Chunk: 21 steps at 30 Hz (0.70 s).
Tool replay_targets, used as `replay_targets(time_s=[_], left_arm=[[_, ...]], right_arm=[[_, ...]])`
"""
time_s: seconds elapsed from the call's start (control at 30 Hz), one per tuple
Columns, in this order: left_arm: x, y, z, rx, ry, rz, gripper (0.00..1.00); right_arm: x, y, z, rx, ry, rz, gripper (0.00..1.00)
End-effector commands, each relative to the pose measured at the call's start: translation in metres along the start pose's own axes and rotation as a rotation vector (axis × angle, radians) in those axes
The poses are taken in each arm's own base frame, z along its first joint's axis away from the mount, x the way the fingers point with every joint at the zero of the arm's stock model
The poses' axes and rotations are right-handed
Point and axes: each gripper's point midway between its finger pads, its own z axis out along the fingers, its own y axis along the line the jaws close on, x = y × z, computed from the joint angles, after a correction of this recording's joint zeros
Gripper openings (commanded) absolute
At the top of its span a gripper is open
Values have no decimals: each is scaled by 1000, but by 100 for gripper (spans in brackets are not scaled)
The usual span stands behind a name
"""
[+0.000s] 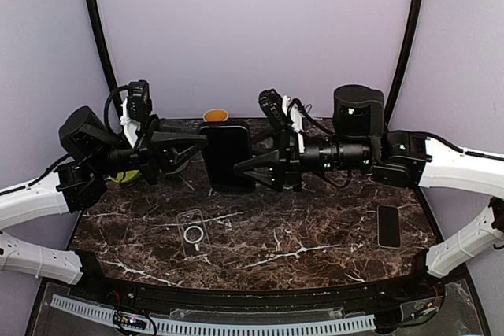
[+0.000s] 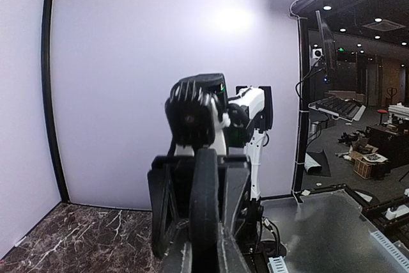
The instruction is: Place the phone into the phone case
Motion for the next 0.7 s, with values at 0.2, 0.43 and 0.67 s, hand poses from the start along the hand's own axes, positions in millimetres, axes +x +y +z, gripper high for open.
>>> replay_targets(time_s=[0.2,0.43,0.67], left_arm=[[-31,-2,-2,-15,-99,31,0],[-19,40,-9,-263,-64,5,39],[42,134,-72,-883,264,16,89]], right_arm=[[-6,-6,-13,14,-69,64,0],[0,-32,-17,87,-56,166,0],[85,-103,-19,283,180,528,0]])
